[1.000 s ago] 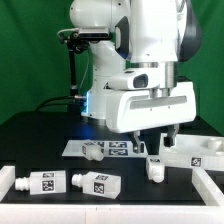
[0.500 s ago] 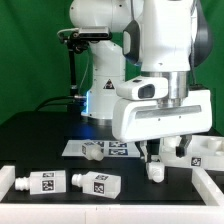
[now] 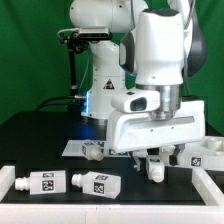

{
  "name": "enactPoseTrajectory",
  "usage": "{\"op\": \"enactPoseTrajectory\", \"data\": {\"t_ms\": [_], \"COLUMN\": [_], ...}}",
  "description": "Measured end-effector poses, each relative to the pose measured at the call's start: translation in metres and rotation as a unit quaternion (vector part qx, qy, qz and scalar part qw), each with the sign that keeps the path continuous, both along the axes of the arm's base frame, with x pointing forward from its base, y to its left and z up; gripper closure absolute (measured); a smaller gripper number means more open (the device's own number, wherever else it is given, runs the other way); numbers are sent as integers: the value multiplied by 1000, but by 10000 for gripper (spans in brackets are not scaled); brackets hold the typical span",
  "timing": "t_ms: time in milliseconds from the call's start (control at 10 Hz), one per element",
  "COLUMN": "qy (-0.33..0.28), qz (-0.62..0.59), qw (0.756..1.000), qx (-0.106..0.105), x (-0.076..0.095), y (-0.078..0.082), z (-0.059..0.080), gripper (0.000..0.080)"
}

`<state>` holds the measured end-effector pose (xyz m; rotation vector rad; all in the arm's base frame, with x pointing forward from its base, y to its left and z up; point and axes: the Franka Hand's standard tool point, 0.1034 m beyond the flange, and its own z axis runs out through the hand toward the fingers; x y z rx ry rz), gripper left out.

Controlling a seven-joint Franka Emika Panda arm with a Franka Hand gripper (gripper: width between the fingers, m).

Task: Assemble one leg

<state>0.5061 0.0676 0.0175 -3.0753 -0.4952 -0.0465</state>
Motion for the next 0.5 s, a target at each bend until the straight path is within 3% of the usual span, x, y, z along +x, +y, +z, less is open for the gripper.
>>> {"op": "enactPoseTrajectory", "data": {"t_ms": [300,500], "qy": [-1,0], "qz": [-3,-3], "qw": [1000,1000], "qx": [2,2], "x": [1,0], "y": [1,1], "z": [-8,-8], "gripper": [150,408]}}
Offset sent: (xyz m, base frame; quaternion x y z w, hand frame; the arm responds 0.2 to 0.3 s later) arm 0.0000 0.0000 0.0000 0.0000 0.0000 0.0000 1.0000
